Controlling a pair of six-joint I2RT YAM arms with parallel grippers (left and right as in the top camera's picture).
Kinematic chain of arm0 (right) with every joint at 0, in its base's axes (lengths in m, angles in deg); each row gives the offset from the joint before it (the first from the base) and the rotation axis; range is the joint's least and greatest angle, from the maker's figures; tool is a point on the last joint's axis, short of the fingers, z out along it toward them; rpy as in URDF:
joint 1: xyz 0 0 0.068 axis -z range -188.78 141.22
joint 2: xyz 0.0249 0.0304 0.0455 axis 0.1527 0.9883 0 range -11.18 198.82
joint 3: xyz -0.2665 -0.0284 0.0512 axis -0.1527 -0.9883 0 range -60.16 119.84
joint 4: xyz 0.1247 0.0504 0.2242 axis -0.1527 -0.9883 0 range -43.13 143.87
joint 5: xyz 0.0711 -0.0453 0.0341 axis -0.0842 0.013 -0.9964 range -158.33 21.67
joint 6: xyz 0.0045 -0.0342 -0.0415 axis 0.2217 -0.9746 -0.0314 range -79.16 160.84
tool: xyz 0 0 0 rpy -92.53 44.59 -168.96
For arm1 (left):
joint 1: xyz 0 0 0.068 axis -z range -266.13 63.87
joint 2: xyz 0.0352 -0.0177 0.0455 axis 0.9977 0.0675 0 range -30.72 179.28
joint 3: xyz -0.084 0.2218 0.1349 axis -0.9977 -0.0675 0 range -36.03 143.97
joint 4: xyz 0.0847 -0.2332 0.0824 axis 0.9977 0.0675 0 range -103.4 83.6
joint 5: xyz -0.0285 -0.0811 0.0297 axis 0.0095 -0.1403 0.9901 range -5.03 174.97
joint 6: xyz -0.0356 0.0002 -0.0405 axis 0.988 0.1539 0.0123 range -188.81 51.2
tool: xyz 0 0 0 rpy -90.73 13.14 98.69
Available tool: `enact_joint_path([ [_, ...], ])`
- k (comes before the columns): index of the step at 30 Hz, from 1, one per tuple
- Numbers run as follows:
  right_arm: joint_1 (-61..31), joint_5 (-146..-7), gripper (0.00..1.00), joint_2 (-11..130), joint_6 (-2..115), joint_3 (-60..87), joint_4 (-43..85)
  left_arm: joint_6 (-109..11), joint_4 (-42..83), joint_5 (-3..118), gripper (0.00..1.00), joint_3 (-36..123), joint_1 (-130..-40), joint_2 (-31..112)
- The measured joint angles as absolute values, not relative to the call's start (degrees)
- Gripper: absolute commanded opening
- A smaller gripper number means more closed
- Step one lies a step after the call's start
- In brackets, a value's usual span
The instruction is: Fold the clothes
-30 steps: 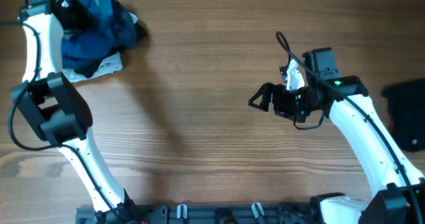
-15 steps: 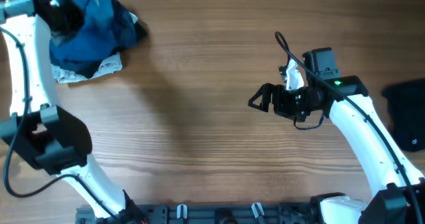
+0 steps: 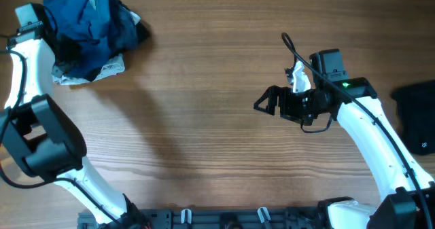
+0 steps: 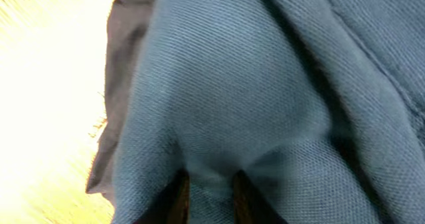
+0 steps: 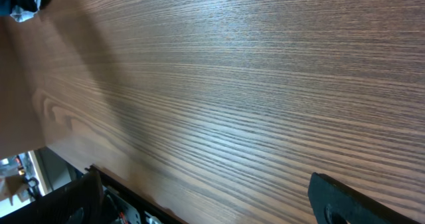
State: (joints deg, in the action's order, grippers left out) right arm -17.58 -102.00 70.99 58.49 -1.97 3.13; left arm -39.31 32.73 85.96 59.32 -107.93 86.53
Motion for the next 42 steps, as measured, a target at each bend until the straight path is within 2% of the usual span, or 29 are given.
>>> enact_joint_path([
  [6,-17.58,-102.24,1.0,70.99,58.49,-1.97,3.17,-39.29,31.31,85.98,0.25,59.32,-107.99,81.2],
  [9,-17.58,-102.39,1.0,70.99,58.51,-1.97,3.17,-39.16,25.94,85.39,0.3,59.49,-106.66,74.82],
  [13,-17.58,-102.39,1.0,70.99,58.51,-1.97,3.17,-38.85,17.48,84.43,0.31,60.46,-103.03,71.93],
  [18,-17.58,-102.61,1.0,70.99,58.49,-1.97,3.13,-38.85,9.11,83.51,0.3,60.46,-100.04,78.16],
  [21,-17.58,-102.92,1.0,70.99,58.49,-1.97,2.36,-38.85,4.56,83.4,0.33,60.46,-99.19,84.87],
  [23,-17.58,-103.03,1.0,70.99,58.49,-1.97,1.95,-38.85,2.11,83.4,0.4,60.46,-98.84,88.65],
  [29,-17.58,-103.07,1.0,70.99,58.49,-1.97,1.2,-39.53,-0.58,83.12,0.4,60.83,-98.62,93.88],
  [32,-17.58,-103.07,1.0,70.99,58.49,-1.97,1.42,-40.97,-0.58,82.51,0.53,60.78,-98.62,93.07],
  [34,-17.58,-103.07,1.0,70.99,58.49,-1.97,1.99,-41.52,-0.34,81.61,0.79,60.59,-98.66,90.55],
  [35,-17.58,-103.09,1.0,70.99,58.51,-1.97,2.36,-41.8,-0.12,81.04,0.97,60.41,-98.66,88.74],
  [36,-17.58,-103.22,1.0,70.99,58.51,-1.97,3.28,-42.02,0.69,79.73,1.0,60.17,-98.66,84.59],
  [39,-17.58,-103.25,1.0,70.99,58.51,-1.95,5.42,-42.37,3.14,77.55,1.0,60.17,-98.66,76.5],
  [40,-17.58,-103.25,1.0,70.97,58.51,-1.95,5.99,-42.39,4.87,76.0,1.0,60.41,-98.66,68.89],
  [42,-17.58,-103.22,1.0,70.99,58.51,-1.62,6.82,-42.39,12.32,74.07,1.0,60.65,-98.66,60.0],
])
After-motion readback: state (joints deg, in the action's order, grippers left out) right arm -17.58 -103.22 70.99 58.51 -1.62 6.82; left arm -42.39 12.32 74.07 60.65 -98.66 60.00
